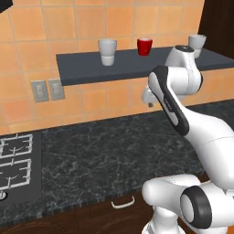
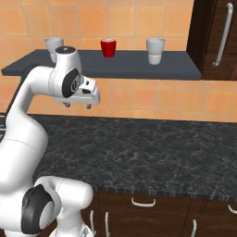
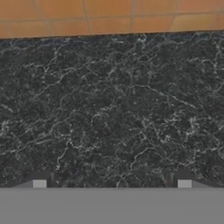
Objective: Gather all objects into one cabinet and sort the glasses and bowls to opposite sides.
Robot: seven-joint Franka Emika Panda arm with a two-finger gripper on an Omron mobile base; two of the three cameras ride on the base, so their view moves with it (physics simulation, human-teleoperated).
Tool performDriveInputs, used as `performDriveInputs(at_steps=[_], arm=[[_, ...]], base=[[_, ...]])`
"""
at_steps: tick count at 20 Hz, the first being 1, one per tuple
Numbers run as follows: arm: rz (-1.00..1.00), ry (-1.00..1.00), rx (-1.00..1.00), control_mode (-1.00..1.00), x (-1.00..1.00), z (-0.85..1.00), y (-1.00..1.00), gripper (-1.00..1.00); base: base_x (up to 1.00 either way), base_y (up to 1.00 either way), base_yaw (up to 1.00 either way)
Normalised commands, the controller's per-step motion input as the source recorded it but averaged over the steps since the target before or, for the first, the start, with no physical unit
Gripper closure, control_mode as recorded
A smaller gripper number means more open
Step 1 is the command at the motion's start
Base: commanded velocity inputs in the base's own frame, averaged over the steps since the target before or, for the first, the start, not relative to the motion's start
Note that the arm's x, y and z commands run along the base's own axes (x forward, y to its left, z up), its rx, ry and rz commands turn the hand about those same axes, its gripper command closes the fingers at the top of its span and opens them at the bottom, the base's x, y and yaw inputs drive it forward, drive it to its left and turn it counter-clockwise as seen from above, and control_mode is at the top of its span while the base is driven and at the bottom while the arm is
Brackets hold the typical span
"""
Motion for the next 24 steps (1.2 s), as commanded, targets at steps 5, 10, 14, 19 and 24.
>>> performDriveInputs(at_steps=[5, 10, 14, 19, 24], arm=[[0.00, -0.15, 0.00, -1.00, 0.02, 0.32, -0.04, -1.00], [0.00, -0.19, 0.00, -1.00, -0.02, 0.42, -0.05, -1.00], [0.00, -0.17, -0.03, -1.00, 0.00, 0.35, -0.06, -1.00], [-0.01, -0.25, -0.08, -1.00, 0.03, 0.41, -0.08, -1.00], [-0.01, -0.21, -0.01, -1.00, 0.19, 0.46, -0.02, -1.00]], base=[[0.00, 0.00, 0.00], [0.00, 0.00, 0.00], [0.00, 0.00, 0.00], [0.00, 0.00, 0.00], [0.00, 0.00, 0.00]])
